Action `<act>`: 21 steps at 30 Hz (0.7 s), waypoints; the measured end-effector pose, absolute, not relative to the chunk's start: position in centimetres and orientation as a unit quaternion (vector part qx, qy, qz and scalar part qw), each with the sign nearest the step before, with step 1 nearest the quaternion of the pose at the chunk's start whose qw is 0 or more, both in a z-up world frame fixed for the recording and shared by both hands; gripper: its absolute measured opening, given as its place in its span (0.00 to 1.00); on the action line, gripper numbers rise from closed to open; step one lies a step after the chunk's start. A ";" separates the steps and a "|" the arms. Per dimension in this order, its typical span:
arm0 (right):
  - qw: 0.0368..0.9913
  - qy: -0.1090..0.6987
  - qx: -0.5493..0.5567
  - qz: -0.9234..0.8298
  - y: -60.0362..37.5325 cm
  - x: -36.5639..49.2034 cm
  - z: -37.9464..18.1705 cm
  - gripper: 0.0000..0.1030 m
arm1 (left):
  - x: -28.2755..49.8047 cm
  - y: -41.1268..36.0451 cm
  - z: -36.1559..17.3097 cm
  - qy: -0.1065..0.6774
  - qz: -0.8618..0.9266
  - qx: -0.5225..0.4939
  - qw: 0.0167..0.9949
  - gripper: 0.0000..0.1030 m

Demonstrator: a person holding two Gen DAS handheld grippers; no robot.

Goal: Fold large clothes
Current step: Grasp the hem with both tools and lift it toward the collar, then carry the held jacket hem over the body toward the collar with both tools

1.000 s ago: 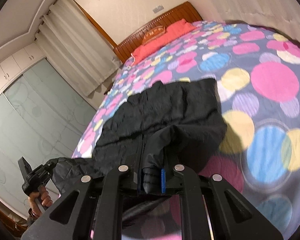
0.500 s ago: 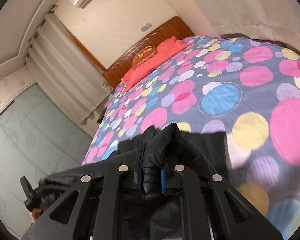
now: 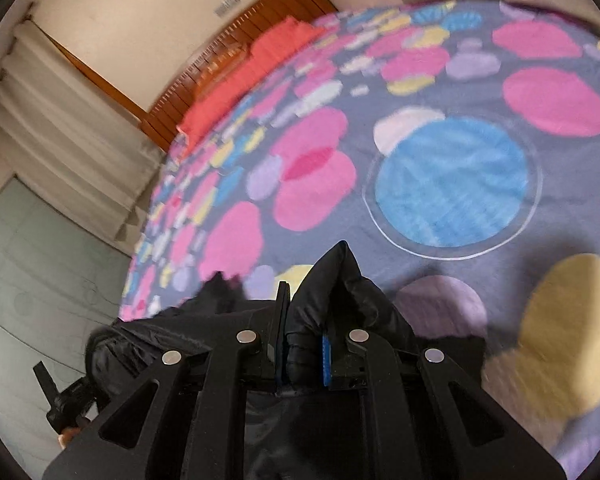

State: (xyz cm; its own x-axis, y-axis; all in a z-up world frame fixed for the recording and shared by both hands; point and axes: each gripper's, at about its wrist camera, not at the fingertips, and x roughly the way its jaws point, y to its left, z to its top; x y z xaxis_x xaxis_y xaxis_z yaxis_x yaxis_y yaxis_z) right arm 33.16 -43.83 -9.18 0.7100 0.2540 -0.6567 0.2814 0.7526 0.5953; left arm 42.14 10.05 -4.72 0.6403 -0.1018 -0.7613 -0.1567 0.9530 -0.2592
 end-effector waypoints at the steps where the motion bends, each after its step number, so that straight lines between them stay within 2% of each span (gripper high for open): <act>1: 0.854 0.387 0.349 -0.010 -43.8 33.6 -9.8 0.14 | 42.8 9.8 -5.4 0.427 0.019 -0.145 0.892 0.11; 3: 0.849 0.399 0.346 -0.013 -43.6 34.4 -11.0 0.18 | 43.7 9.2 -6.6 0.434 0.023 -0.128 0.892 0.12; 6: 0.842 0.405 0.355 -0.004 -43.9 34.8 -11.7 0.25 | 44.4 9.1 -7.4 0.444 0.017 -0.133 0.886 0.21; 7: 0.842 0.405 0.357 0.001 -44.0 34.8 -11.6 0.26 | 44.5 9.7 -7.5 0.447 0.003 -0.158 0.880 0.29; 10: 0.842 0.394 0.368 0.021 -44.6 34.2 -10.6 0.34 | 44.2 11.7 -6.7 0.437 -0.034 -0.233 0.868 0.63; 11: 0.841 0.388 0.375 0.028 -44.9 33.9 -10.2 0.40 | 44.1 12.0 -6.3 0.428 -0.036 -0.246 0.869 0.67; 12: 0.841 0.378 0.384 0.035 -45.2 33.5 -9.6 0.50 | 43.7 12.6 -5.7 0.418 -0.037 -0.259 0.870 0.68; 14: 0.849 0.360 0.387 0.023 -45.6 32.9 -8.6 0.64 | 43.0 13.8 -4.3 0.401 -0.029 -0.269 0.875 0.71; 18: 0.875 0.328 0.356 0.007 -44.7 31.4 -5.9 0.64 | 40.7 13.9 -2.3 0.385 -0.012 -0.241 0.891 0.71; 21: 0.897 0.339 0.284 0.007 -40.3 31.2 -4.4 0.64 | 38.9 11.5 -2.0 0.383 -0.029 -0.187 0.904 0.71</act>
State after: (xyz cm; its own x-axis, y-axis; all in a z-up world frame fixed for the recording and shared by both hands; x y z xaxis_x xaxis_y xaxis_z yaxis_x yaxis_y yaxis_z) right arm 31.23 -40.29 -4.38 0.7705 0.2047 -0.6037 0.1806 0.8381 0.5147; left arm 38.91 11.55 -2.00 0.7051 -0.1962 -0.6814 -0.0896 0.9286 -0.3601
